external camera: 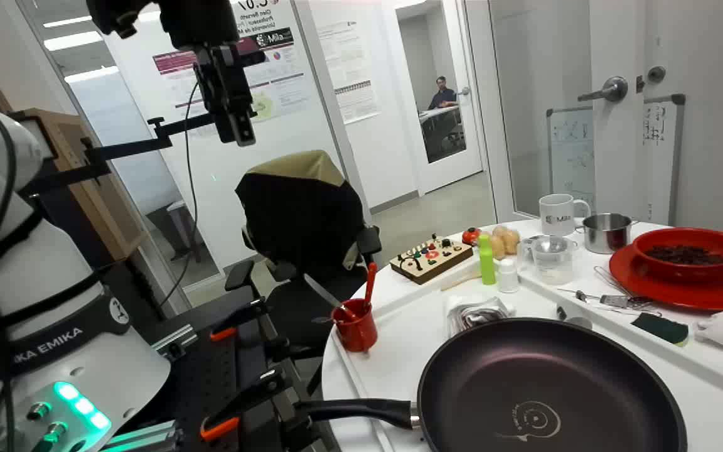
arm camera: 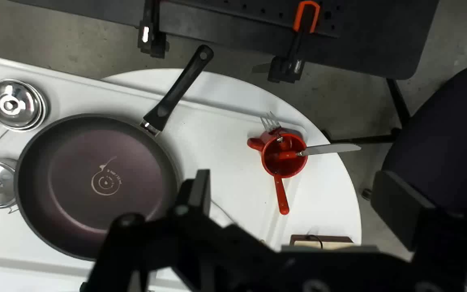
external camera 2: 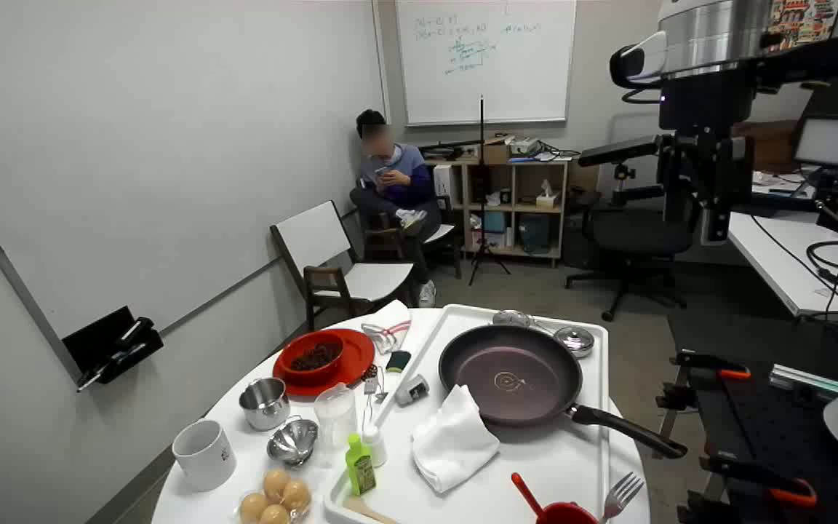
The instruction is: Use the cloth to wipe the frying pan.
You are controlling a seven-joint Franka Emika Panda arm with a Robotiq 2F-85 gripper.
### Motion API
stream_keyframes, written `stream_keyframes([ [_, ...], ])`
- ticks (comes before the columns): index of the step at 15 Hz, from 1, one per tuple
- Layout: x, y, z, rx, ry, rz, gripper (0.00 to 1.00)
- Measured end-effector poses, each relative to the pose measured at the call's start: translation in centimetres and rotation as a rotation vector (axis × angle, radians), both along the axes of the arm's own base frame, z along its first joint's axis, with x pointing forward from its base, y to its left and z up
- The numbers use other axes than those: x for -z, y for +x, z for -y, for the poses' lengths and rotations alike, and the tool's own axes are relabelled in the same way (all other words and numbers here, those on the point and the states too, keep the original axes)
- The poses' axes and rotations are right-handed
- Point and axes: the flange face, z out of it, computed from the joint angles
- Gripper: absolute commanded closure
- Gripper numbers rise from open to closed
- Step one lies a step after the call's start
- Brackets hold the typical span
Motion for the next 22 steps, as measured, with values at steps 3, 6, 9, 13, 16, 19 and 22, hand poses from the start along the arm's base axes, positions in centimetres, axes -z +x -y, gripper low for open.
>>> stream_keyframes([
  [3,0.0,0.1,0.0,-0.001,0.000,0.003,0.00],
  [6,0.1,0.7,-0.1,-0.064,-0.008,0.037,0.00],
  [9,0.4,2.0,-0.4,-0.152,-0.023,0.089,0.00],
  [13,2.0,4.1,-0.9,-0.236,-0.042,0.112,0.00],
  [16,3.6,5.8,-0.9,-0.250,-0.050,0.101,0.00],
  [19,4.9,7.4,-0.9,-0.249,-0.053,0.083,0.00],
  [22,5.6,8.2,-0.8,-0.247,-0.053,0.063,0.00],
])
